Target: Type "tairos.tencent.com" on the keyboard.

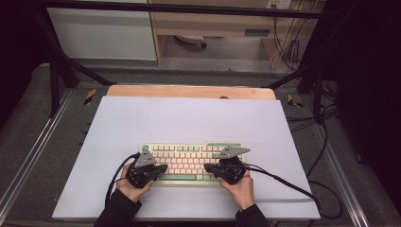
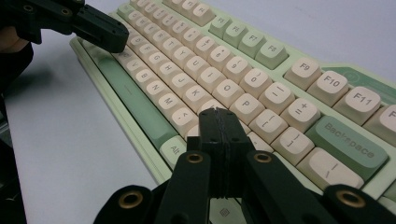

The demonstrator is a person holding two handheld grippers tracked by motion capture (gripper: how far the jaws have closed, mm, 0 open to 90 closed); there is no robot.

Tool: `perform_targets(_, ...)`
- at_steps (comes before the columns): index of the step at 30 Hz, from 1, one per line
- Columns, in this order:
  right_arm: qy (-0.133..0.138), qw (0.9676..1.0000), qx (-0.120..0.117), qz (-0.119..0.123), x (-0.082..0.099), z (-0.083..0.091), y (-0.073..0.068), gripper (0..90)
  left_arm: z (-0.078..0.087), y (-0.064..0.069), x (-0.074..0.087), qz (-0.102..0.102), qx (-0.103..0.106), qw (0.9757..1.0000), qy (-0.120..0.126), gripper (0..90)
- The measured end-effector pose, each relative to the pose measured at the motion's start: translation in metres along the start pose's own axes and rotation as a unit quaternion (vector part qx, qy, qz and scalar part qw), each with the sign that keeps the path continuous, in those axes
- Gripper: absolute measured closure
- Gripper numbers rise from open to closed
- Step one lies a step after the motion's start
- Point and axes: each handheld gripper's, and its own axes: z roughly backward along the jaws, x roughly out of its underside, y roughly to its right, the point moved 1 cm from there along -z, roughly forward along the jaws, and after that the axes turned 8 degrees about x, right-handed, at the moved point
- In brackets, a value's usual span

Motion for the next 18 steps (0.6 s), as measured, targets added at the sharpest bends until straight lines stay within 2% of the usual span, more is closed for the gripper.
perform_targets(18,0.001,1.0000,0.001,-0.001,-0.0004,0.0009,0.0002,90.0,-0.0043,0.0016,0.0017,-0.006,-0.002,1.0000,-0.006,90.0)
